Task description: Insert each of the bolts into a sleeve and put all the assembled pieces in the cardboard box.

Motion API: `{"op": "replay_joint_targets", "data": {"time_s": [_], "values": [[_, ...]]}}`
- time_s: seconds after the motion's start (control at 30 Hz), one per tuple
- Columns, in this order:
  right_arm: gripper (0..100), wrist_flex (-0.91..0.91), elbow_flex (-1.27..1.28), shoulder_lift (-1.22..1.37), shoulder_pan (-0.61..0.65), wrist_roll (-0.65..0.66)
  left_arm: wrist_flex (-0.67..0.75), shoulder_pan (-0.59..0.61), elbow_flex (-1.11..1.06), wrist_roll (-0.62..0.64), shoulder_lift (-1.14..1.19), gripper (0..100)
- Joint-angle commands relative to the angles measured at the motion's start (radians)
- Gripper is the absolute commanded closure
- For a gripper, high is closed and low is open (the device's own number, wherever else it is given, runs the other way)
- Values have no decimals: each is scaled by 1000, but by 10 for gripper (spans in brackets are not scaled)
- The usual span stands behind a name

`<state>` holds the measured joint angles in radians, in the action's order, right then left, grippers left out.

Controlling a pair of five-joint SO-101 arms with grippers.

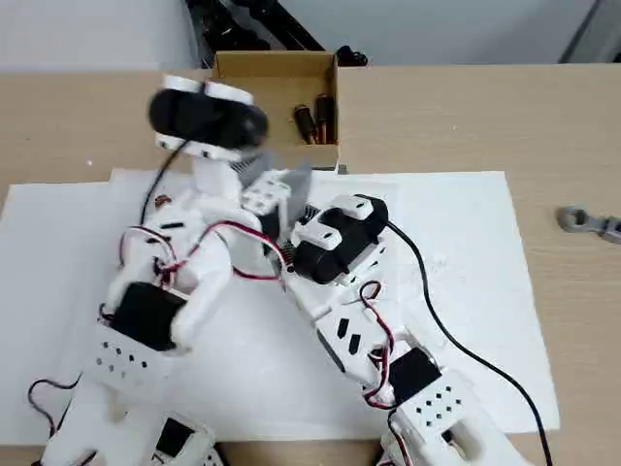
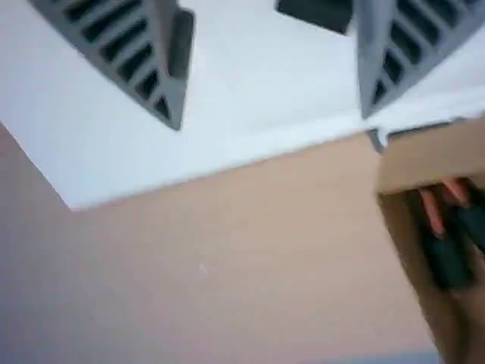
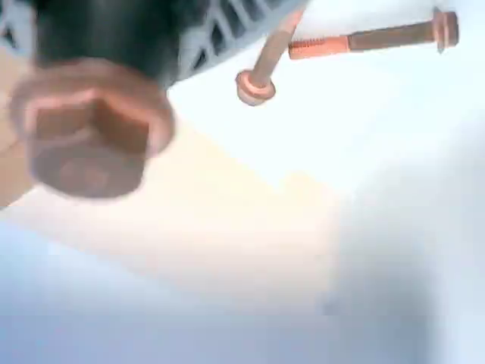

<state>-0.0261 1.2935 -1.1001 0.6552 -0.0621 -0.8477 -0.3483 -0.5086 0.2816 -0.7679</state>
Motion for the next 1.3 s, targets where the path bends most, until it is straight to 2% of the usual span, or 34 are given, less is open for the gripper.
{"op": "replay_joint_targets", "data": {"time_s": [0.0,0.13,0.23,0.4,0.6,0.83,1.03,1.27], "values": [[995,24,-87,2,2,-2,2,104,101,-12,-9,880],[995,1,-130,24,-13,-2,3,210,142,-15,-15,955],[995,-54,-216,116,-73,-2,-3,287,142,-14,-17,996],[995,-65,-439,367,-183,-2,-6,399,136,-14,-17,995],[995,-68,-761,654,-208,-2,-118,499,136,-34,-17,994],[995,-67,-1112,1010,-211,-2,-292,592,134,-117,-17,994],[995,-68,-1399,1308,-257,-2,-338,669,134,-117,-17,994],[995,-68,-1654,1616,-295,-3,-359,675,136,-115,-17,994]]}}
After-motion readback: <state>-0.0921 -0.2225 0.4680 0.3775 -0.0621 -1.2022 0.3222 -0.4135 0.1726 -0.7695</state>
